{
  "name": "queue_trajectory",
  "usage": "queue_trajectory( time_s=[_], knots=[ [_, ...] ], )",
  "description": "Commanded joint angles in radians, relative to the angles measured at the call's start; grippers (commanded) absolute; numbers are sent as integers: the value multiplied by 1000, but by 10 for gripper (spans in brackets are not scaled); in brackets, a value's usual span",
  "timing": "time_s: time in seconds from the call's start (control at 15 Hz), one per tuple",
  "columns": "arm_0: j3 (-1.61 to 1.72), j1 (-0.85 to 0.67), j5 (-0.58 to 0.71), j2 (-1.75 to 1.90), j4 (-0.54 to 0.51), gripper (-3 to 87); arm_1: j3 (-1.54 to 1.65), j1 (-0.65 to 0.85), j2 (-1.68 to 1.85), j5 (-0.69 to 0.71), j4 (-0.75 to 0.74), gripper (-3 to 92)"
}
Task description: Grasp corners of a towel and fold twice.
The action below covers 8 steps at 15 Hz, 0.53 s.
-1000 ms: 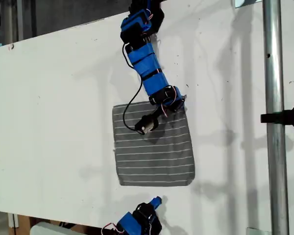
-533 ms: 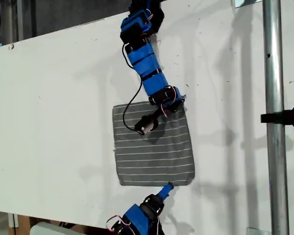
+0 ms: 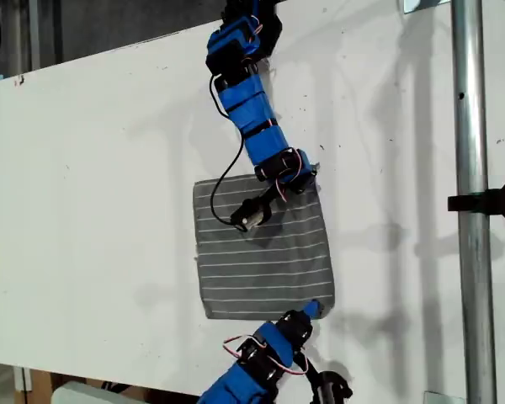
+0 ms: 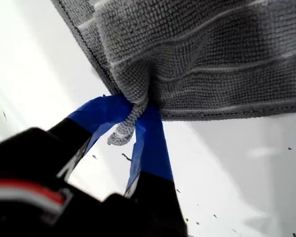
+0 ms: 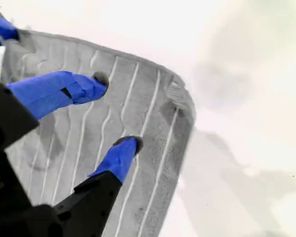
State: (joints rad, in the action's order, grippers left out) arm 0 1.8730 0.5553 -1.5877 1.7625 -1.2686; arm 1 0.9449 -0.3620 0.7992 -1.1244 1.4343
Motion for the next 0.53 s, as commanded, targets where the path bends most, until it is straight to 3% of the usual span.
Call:
queue_trajectory(
  time_s=[0.0,0.2,0.47],
  knots=[
    [18,32,-28,-52,117,203,-3,8,55,6,-14,-3],
    [124,66,-89,-103,262,190,-3,5,64,6,-14,-3],
    [133,97,-175,-265,337,194,-3,0,74,5,-14,-3]
  ],
)
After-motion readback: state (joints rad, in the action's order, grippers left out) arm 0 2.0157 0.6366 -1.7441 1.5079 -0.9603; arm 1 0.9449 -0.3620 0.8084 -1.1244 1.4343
